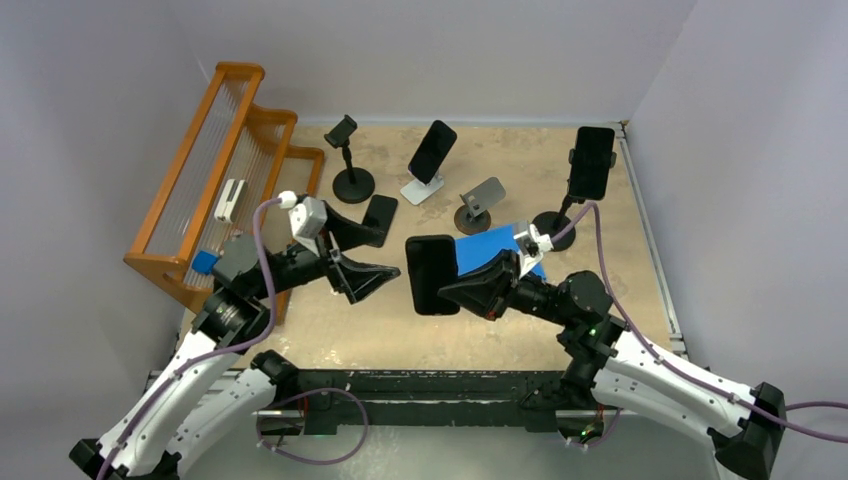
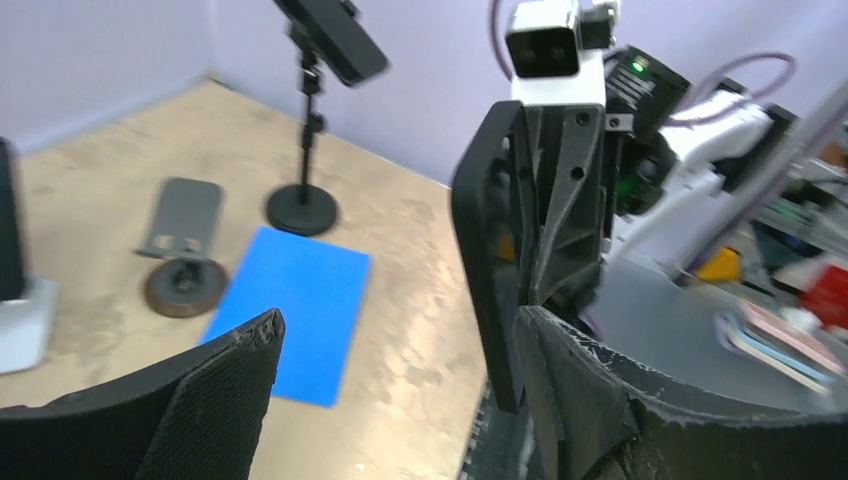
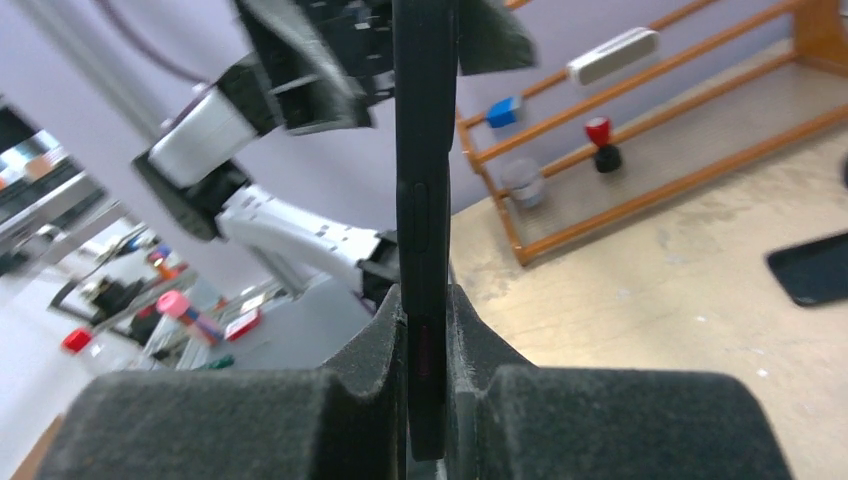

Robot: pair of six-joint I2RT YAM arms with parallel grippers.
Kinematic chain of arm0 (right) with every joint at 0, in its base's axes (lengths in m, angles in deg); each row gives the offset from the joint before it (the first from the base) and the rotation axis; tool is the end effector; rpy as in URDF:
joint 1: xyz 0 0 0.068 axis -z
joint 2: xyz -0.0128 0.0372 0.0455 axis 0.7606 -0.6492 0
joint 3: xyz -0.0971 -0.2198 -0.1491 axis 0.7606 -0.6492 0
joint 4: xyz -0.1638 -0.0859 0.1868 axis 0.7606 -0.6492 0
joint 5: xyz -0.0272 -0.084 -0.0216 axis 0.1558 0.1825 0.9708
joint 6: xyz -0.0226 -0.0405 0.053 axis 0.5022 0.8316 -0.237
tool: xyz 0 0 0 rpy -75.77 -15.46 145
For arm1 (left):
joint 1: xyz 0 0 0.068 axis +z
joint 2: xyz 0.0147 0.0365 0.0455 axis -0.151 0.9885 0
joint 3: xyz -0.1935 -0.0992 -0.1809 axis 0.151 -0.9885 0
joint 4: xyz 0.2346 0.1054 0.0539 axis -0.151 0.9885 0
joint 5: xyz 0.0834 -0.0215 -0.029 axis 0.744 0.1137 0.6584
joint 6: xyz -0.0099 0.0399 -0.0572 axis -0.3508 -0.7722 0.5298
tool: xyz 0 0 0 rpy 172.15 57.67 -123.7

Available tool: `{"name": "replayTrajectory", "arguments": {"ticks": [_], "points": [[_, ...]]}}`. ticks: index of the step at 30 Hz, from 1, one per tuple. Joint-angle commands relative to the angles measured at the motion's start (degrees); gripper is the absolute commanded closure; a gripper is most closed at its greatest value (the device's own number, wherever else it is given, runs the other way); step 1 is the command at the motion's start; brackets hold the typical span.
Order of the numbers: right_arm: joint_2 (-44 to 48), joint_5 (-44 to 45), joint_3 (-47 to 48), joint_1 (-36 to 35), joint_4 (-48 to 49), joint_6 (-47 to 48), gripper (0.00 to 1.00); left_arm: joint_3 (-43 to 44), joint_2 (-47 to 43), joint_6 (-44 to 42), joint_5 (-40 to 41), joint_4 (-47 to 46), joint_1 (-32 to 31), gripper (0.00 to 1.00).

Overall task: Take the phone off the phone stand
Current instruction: Remove the phone from the phone stand, then place the phone at the center of the board.

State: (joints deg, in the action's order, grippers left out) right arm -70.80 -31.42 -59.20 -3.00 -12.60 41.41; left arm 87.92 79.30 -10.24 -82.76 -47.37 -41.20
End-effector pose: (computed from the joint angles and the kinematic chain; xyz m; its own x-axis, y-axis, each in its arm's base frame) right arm 0.0883 0.1511 0.3441 -0.3422 0.4234 -0.8388 -0.9148 0.0536 0.4002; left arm 0.1158 -0.1155 0.3880 -0.2829 -0.2009 -0.9379 0.8982 0.2877 -0.3325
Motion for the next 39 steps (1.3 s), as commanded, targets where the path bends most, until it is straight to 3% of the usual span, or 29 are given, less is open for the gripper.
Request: {"name": "replayTrajectory", "arguments": {"ticks": [1, 5, 9, 27, 39], "points": [[0.3, 15.9, 2.1, -0.1, -3.5, -0.6, 1.00, -1.7, -2.1, -9.1, 14.0, 1.6, 0.1, 0.16], [-3.6, 22.1, 2.7, -0.1, -10.4, -3.1, 1.00, -1.2, 0.1, -11.2, 22.3, 3.4, 0.0, 0.14], [-7.2, 23.4, 1.9, -0.1, -7.9, -6.2, 1.00, -3.1, 0.4, -12.1, 27.3, 1.9, 0.1, 0.14], [-39.8, 29.6, 10.7, -0.1, 7.6, -21.7, 1.00, -6.4, -5.7, -12.9, 25.7, 5.3, 0.1, 0.18], [-51.7, 32.7, 18.6, 2.4, 9.6, -30.1, 1.00, -6.1, -6.4, -12.7, 26.6, 6.2, 0.1, 0.18]]}}
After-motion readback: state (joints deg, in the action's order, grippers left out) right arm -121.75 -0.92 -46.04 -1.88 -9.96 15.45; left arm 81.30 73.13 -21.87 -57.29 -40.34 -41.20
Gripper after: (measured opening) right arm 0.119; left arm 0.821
